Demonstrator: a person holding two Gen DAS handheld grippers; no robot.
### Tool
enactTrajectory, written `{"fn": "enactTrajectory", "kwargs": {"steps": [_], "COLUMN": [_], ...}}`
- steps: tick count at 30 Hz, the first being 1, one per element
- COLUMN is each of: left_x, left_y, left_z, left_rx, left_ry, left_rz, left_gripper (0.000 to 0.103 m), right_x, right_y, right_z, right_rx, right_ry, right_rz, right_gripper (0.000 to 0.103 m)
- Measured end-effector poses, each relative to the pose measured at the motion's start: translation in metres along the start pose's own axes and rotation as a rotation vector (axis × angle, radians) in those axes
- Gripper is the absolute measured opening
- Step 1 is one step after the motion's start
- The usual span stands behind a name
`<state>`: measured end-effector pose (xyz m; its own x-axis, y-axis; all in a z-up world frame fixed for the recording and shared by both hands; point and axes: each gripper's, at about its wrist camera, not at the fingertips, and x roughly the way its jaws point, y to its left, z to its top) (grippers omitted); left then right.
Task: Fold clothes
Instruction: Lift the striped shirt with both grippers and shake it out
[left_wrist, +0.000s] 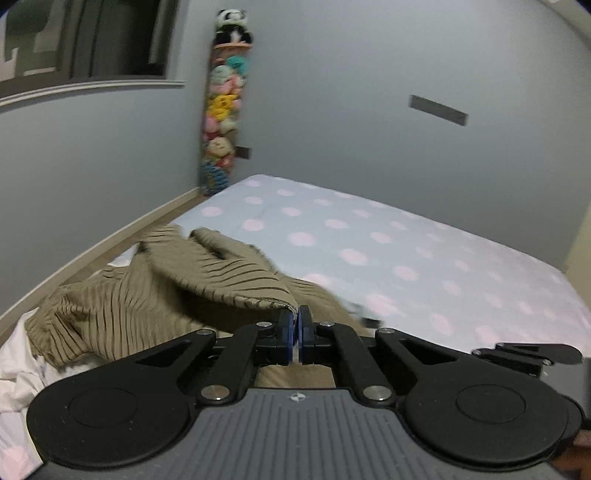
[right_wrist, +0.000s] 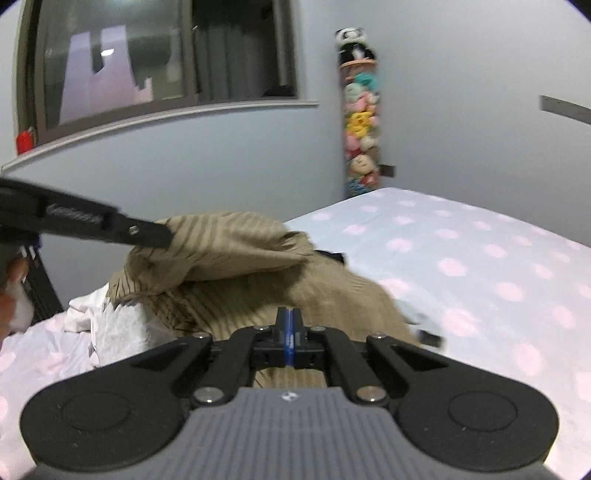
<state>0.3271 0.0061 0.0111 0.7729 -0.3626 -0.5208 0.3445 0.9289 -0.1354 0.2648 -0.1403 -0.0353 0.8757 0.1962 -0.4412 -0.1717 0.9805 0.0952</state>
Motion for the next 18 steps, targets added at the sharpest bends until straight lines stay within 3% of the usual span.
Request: {"fn": "enactTrajectory", "kwargs": {"steps": [6, 13, 18], "left_x": [-0.046, -0.091, -0.095], "left_y": [-0.068, -0.131, -0.162], "left_z": [-0.021, -0.066, -0.097], "left_rx": [0.014, 0.069, 0.081], "left_ry": [-0.015, 0.007, 0.081], "left_rz": [-0.101, -0.223, -0.342], "left_gripper": [0.0, 0.0, 0.0], "right_x": [-0.073, -0.146, -0.179], "right_y": [-0.013, -0.017, -0.03], "right_z": [-0.018, -0.068, -0.098], "right_rx": [0.033, 0.06, 0.106], "right_ry": [0.005, 0.02, 0.052], "right_rz": [0.051, 0.057, 0.015], "right_gripper": [0.004, 0.007, 0.027]}}
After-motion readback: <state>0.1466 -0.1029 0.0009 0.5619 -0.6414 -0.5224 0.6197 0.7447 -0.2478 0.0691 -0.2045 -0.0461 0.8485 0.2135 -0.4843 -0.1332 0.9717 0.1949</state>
